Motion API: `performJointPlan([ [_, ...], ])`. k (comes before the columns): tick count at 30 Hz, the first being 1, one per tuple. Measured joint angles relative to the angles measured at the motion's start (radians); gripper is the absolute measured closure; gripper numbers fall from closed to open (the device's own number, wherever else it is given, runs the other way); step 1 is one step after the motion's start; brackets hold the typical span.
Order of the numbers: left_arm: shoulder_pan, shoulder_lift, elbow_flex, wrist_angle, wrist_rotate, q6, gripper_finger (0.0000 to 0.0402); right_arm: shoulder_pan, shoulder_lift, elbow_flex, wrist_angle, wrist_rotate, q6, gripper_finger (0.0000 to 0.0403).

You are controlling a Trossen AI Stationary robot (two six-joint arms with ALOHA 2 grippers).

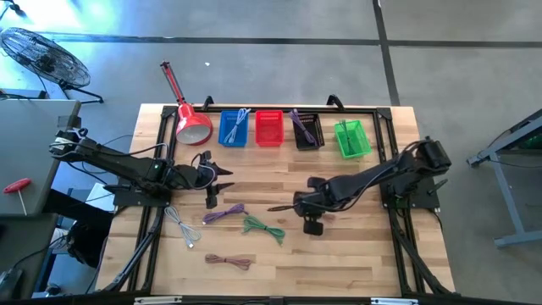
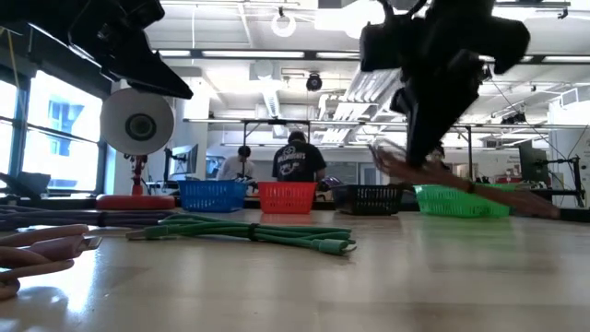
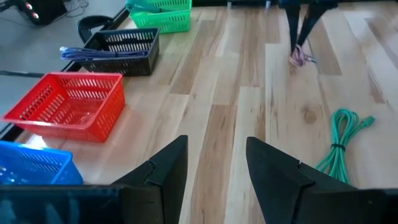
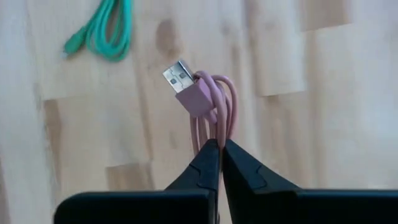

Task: Pick & Place USB Port
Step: Put the right pink charger cable into the red bin

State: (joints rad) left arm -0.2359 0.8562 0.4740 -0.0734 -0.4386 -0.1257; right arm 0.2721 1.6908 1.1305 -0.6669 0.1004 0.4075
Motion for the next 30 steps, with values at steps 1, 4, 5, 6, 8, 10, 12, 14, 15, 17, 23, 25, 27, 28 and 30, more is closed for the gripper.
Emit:
performJointPlan([
  [1,0.000,0.000,0.000,0.001,-0.002,-0.015,0.0243,0.005,-0.019,0.000,-0.003,0.028,0.000,0.0402],
  [4,0.000,0.000,0.000,0.007,-0.002,-0.037,0.0243,0.021,-0.064,0.000,-0.002,0.103,-0.003,0.0402],
  [5,0.000,0.000,0.000,0.008,0.001,-0.037,0.0243,0.026,-0.077,0.000,-0.002,0.127,-0.008,0.0402],
  [6,0.000,0.000,0.000,0.008,0.005,-0.036,0.0243,0.031,-0.092,0.000,0.000,0.153,-0.017,0.0402],
  [8,0.000,0.000,0.000,0.020,0.009,-0.024,0.0243,0.040,-0.115,0.000,0.012,0.201,-0.029,0.0402],
  [10,0.000,0.000,0.000,0.041,0.010,-0.009,0.0243,0.047,-0.130,0.000,0.030,0.232,-0.056,0.0402],
  [12,0.000,0.000,0.000,0.075,0.035,-0.010,0.0243,0.050,-0.143,0.000,0.081,0.245,-0.108,0.0402],
  [14,0.000,0.000,0.000,0.141,0.083,-0.007,0.0243,0.051,-0.146,0.000,0.157,0.250,-0.175,0.0402],
  [15,0.000,0.000,0.000,0.171,0.112,-0.005,0.0243,0.050,-0.146,0.000,0.200,0.249,-0.216,0.0402],
  [17,0.000,0.008,0.000,0.228,0.184,0.002,0.0243,0.050,-0.144,0.000,0.281,0.246,-0.299,0.0402],
  [23,0.000,0.076,0.000,0.346,0.329,0.036,0.0243,0.052,-0.144,0.000,0.473,0.205,-0.489,0.0403],
  [25,0.000,0.116,0.000,0.405,0.354,0.073,0.0243,0.052,-0.144,0.000,0.535,0.166,-0.539,0.0403],
  [27,0.000,0.162,0.000,0.472,0.359,0.093,0.0243,0.053,-0.144,0.000,0.603,0.130,-0.578,0.0403],
  [28,0.000,0.188,0.000,0.509,0.359,0.095,0.0243,0.051,-0.144,0.000,0.633,0.116,-0.598,0.0403],
  [30,0.000,0.247,0.000,0.604,0.359,0.096,0.0243,0.049,-0.144,0.000,0.678,0.084,-0.632,0.0403],
])
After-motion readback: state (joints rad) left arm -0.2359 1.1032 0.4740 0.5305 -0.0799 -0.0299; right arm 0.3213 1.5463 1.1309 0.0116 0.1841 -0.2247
